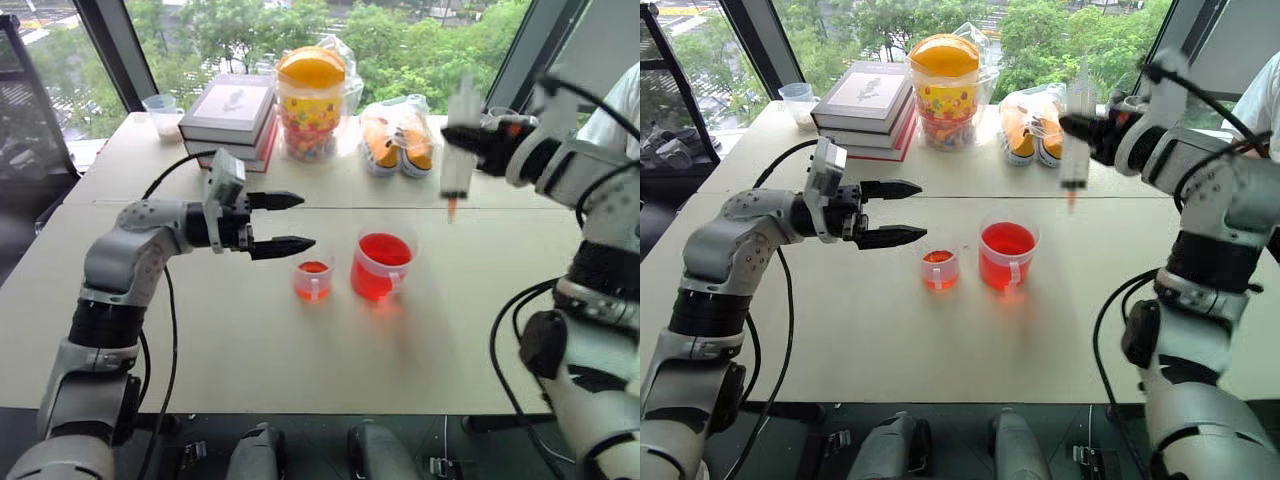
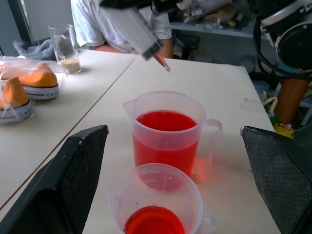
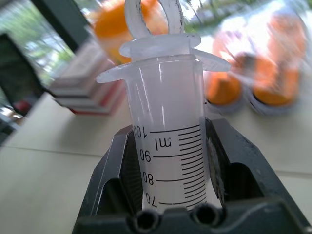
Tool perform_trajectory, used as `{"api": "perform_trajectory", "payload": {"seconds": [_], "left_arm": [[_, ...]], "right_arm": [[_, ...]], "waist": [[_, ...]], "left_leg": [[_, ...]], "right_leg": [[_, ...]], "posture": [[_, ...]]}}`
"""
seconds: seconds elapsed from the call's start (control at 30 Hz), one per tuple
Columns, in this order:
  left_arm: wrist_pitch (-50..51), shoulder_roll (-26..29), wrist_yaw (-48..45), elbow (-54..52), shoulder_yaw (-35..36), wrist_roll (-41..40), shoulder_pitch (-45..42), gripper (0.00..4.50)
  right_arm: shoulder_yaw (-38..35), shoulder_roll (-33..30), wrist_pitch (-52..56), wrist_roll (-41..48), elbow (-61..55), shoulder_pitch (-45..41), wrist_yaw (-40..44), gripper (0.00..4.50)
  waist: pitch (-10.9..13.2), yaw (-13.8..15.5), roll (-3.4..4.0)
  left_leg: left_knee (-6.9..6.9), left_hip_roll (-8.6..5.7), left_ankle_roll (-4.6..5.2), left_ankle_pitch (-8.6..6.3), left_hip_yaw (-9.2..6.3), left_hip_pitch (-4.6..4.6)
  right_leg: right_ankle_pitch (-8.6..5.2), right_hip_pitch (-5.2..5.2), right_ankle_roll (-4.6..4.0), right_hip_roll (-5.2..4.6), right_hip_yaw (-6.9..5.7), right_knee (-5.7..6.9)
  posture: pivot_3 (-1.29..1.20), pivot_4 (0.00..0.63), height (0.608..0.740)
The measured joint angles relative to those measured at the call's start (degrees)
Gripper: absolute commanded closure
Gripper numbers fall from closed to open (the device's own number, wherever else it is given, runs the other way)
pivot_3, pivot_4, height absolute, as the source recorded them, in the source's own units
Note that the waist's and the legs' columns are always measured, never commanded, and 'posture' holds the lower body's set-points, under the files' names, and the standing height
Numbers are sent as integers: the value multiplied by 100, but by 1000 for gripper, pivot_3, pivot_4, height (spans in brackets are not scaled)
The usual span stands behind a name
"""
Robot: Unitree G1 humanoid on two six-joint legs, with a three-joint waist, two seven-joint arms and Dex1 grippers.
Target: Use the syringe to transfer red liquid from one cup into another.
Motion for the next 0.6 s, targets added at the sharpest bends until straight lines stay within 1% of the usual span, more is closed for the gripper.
{"api": "perform_trajectory", "payload": {"seconds": [0.07,0.13,0.23,0.27,0.33,0.37,0.5,0.6], "left_arm": [[-20,-3,-89,103,-14,28,-111,0],[-46,5,-164,267,-7,82,-238,0],[-70,-11,-260,425,-10,99,-421,0],[-71,-40,-318,461,-19,99,-511,0],[-73,-63,-378,543,-22,100,-629,0],[-75,-110,-420,618,-33,104,-720,0],[-90,-202,-525,858,-104,154,-928,0],[-177,-345,-596,1065,-128,223,-1174,0]], "right_arm": [[-142,237,-169,431,-571,96,-9,3094],[-233,567,-404,821,-1122,428,-68,3094],[-72,1106,-950,966,-1550,1164,-157,3094],[124,1241,-1389,858,-1673,1556,-128,3094],[451,1416,-1928,664,-1737,2051,-53,3094],[772,1474,-2458,386,-1737,2422,21,3094],[1515,1634,-3888,-488,-1507,3241,181,3094],[2044,1784,-4894,-1136,-926,3707,180,3094]], "waist": [[-2,-1,-3],[-3,15,-5],[-3,9,-4],[-2,13,-4],[-2,-1,-3],[-2,-8,-3],[-2,-21,-3],[-1,-33,-2]], "left_leg": [[0,0,0,0,0,1],[6,-1,0,0,-3,1],[17,-3,2,-1,-1,0],[17,-4,3,-2,-1,-1],[21,-4,4,-2,-2,0],[22,-4,4,-2,-4,1],[21,-3,4,-2,-7,3],[22,-3,3,-2,-5,3]], "right_leg": [[0,4,0,-1,-2,-3],[0,11,-1,-4,-6,-5],[-1,15,-2,-6,-3,-6],[-1,16,-2,-6,-2,-7],[-1,16,-2,-5,-3,-3],[-1,16,-2,-3,-3,-3],[-1,15,-1,1,-4,1],[-1,14,-2,0,-1,3]], "posture": [[0,150,740],[0,150,740],[0,150,740],[0,150,740],[0,150,740],[0,150,740],[0,150,740],[0,150,740]]}}
